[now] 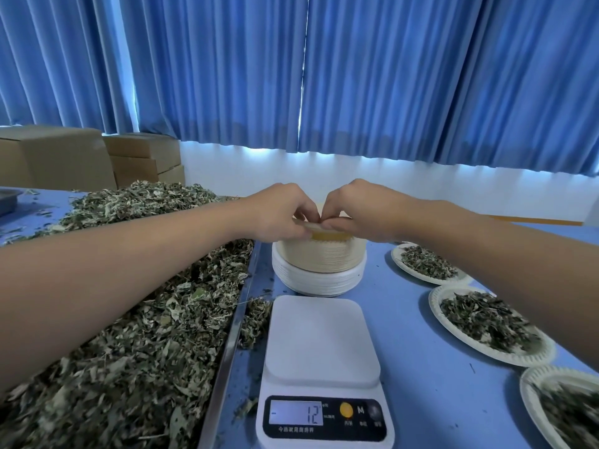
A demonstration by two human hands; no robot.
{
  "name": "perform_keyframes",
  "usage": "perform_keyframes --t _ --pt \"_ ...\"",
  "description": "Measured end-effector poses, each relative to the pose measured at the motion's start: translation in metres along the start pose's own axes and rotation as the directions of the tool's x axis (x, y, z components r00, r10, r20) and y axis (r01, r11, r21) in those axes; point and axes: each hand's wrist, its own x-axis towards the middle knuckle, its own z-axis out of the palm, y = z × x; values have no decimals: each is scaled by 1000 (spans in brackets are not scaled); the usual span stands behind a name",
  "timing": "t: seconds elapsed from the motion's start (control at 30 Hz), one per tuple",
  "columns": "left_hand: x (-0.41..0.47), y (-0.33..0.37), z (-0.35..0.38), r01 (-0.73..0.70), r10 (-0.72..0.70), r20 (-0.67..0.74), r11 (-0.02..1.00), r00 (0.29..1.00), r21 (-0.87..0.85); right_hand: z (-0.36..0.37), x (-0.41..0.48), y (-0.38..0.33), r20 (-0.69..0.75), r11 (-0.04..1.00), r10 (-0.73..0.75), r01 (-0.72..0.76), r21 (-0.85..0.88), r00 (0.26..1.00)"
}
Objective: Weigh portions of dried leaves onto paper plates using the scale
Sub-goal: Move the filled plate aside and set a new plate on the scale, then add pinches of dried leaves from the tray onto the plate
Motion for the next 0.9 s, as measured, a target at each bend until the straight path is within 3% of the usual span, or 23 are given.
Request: perform_keyframes --t 0.23,0.4,0.5,0.7,0.9 --pt "-11 11 -7 -53 52 -74 999 996 -10 -14 -24 -11 -83 994 0 9 112 997" --pt "-56 29 3 -60 51 -113 995 992 -81 6 -73 -29 -225 998 -12 25 52 974" --pt "-87 41 14 -102 99 -63 993 993 -55 26 -104 -50 -289 984 -40 87 152 957" --pt "-133 54 39 -160 159 75 987 984 17 65 -151 -87 -368 979 -143 186 84 919" --pt "-152 54 53 -154 168 163 983 972 -97 94 -165 -92 -382 970 -122 192 151 916"
